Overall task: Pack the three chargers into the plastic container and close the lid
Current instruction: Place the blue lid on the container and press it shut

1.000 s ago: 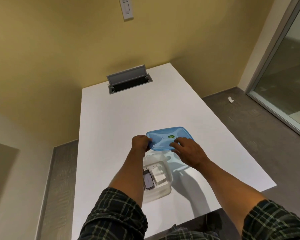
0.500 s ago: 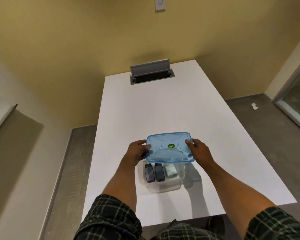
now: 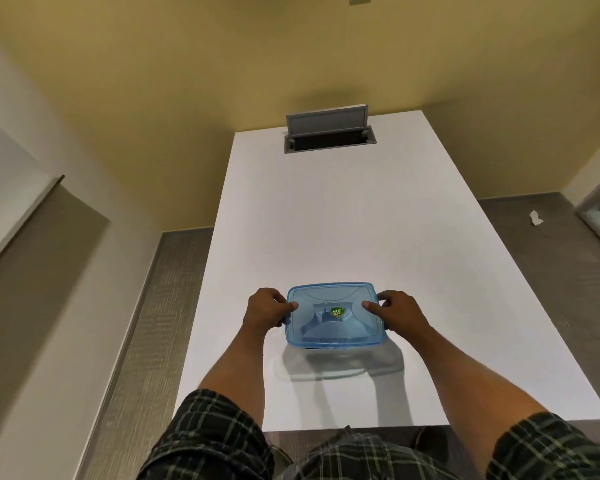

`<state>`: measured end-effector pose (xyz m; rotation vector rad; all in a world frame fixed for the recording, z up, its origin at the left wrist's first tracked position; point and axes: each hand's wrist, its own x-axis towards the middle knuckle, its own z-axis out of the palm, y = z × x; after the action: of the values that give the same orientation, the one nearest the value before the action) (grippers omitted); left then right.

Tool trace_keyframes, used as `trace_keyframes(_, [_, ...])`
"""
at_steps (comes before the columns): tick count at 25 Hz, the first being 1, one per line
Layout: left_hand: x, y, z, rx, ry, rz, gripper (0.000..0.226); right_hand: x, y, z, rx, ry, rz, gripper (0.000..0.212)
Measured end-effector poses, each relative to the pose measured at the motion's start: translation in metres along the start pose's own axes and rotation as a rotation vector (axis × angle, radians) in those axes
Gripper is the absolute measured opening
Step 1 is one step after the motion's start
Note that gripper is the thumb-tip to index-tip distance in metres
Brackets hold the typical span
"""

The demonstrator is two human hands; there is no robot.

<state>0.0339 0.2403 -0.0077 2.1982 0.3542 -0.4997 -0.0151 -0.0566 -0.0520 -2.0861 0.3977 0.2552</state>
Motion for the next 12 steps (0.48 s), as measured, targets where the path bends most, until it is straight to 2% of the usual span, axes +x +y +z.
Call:
trace_keyframes(5, [-0.013, -0.015, 0.007, 0.120, 0.030, 0.005, 0.032, -0.001, 0.003, 0.013, -0.162, -0.047, -0.009, 0.057])
trace_keyframes(12, [-0.014, -0.024, 0.006, 0.267, 0.065, 0.025, 0.035, -0.004, -0.009, 0.027, -0.346, -0.050, -0.062, 0.043])
